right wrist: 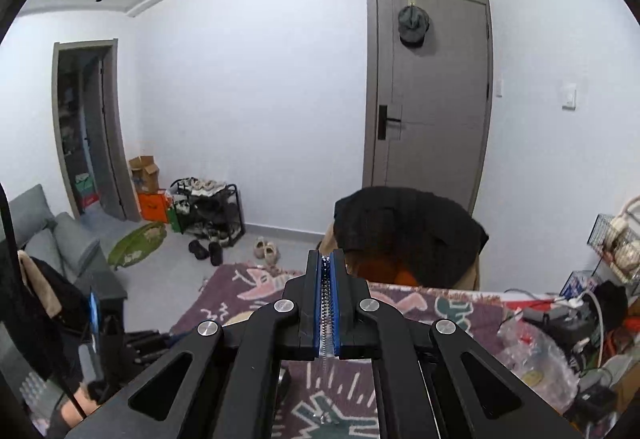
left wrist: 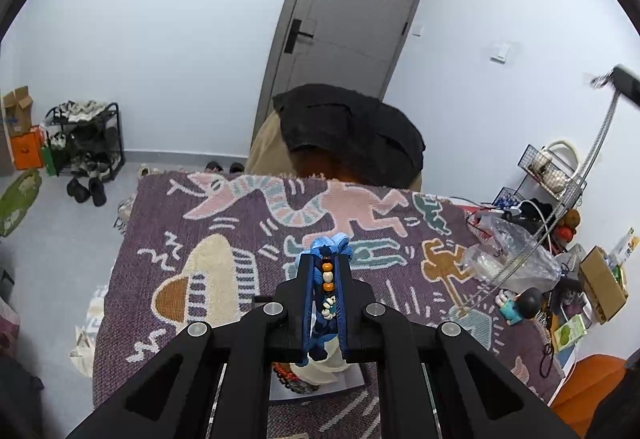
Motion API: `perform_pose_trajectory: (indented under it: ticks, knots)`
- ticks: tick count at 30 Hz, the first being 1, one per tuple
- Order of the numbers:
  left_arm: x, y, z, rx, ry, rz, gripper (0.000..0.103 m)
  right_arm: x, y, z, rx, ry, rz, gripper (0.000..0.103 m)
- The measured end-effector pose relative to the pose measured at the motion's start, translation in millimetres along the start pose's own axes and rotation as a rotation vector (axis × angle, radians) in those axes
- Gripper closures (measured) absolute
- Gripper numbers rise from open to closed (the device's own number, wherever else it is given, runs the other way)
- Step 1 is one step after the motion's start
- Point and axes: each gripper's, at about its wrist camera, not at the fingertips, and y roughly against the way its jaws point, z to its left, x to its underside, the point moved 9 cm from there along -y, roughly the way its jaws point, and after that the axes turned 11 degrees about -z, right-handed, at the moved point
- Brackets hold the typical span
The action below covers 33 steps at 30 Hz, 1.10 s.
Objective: Organize jewelry
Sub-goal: 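Lower the blue charm into the box with left tool while right tool lifts the silver chain, then lower the silver chain into the box and open right tool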
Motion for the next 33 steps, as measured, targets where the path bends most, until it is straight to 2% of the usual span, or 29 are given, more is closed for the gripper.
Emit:
perform_pose_trajectory:
  ticks: [3,7,9,11,13,15,17,19,20,24,33]
  knots:
    - [10,-9,5,0.003,0.012,0.029,0.093,-9,2,4,0.011,0.018,-0.01,0.099]
    - [26,-23,10,0.006,0.046,0.088,0.09,-16,8,6,0.067,0.064,-0.038,0.099]
    - [36,-32,14,0.021,0.078,0.129,0.089,-9,6,11,0.048,0.075,-0.018,0.099]
    - [42,-36,17,0.025,0.1,0.151,0.088,11,-7,20,-0.001,0.1,0.043,0.099]
    - [46,-38,19,0.027,0.108,0.158,0.086,32,-19,23,-0.002,0.112,0.087,0.099]
    - [47,-37,20,0.03,0.108,0.154,0.074,52,-32,23,-0.016,0.085,0.126,0.099]
    - [45,-32,22,0.028,0.1,0.128,0.048,67,-44,22,-0.025,0.068,0.158,0.099]
    - [40,-27,25,0.018,0.092,0.096,0.035,74,-50,20,-0.026,0.06,0.172,0.099]
    - [38,-26,26,0.017,0.092,0.087,0.033,74,-51,19,-0.026,0.055,0.174,0.099]
    - [35,-25,31,0.015,0.105,0.081,0.033,62,-44,17,-0.021,0.052,0.148,0.099]
    - [37,-23,31,0.007,0.087,0.081,0.033,8,-19,33,-0.012,0.08,0.045,0.099]
